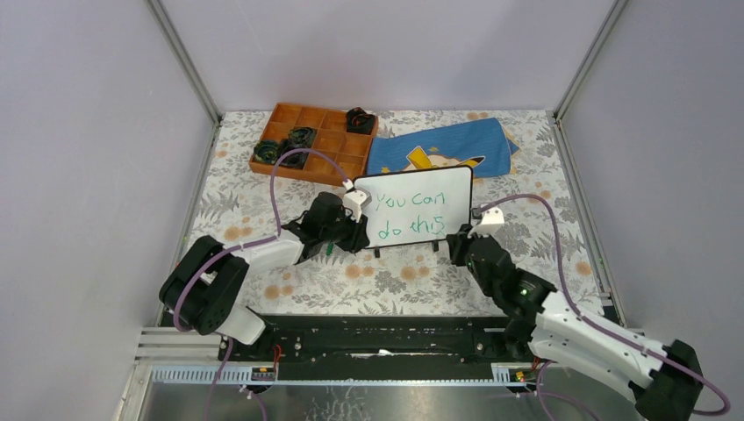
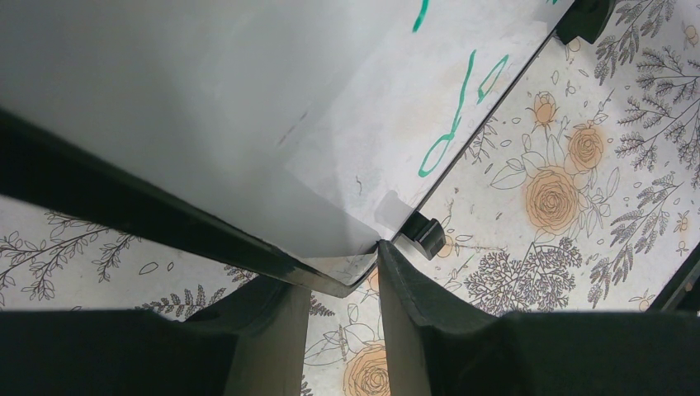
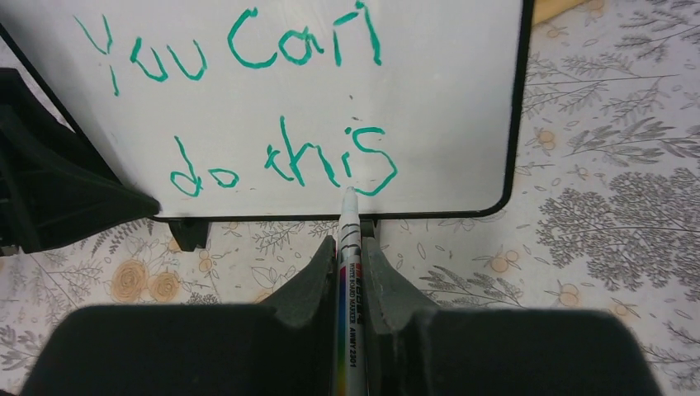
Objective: Write a sentence on the whiteboard
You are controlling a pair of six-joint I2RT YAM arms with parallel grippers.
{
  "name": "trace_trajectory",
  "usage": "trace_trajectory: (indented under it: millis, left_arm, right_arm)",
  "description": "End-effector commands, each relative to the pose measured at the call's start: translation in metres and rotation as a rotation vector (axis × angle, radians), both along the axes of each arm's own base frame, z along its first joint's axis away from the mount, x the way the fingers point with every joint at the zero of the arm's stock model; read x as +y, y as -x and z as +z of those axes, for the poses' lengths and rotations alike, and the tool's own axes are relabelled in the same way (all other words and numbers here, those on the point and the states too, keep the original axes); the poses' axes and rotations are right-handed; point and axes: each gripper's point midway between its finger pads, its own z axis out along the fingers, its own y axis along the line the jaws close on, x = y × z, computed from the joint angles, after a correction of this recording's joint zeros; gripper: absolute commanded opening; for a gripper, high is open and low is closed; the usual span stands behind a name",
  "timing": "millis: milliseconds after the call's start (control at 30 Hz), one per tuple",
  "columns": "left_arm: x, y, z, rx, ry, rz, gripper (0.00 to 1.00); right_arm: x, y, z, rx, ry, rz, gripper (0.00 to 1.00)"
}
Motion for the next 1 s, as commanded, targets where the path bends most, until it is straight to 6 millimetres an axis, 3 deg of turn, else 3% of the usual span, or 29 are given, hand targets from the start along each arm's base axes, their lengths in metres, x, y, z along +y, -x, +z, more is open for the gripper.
trace_trajectory:
  millis: [0, 100, 267, 500, 967]
  left_arm:
    - [0.000, 0.000, 0.002, -0.023, -0.021, -0.009, 0.40]
    - [0.000, 0.000, 0.002, -0.023, -0.021, -0.010, 0.40]
    - [0.001, 0.000, 0.003, -0.026, -0.020, -0.002, 0.40]
    - [0.002, -0.001, 0.003, -0.028, -0.021, 0.008, 0.40]
    - [0.003, -0.003, 0.003, -0.029, -0.025, 0.017, 0.40]
  right_arm:
    - [-0.026, 0.007, 0.020, -0.022, -0.014, -0.078, 0.00]
    - [-0.043, 0.009, 0.029, -0.054, -0.038, -0.155, 0.00]
    - [-0.062, 0.007, 0.025, -0.079, -0.020, -0.252, 0.00]
    - [-0.058, 0.000, 0.008, -0.061, -0.016, -0.277, 0.00]
    - [-0.048, 0.003, -0.005, -0.087, -0.060, -0.207, 0.00]
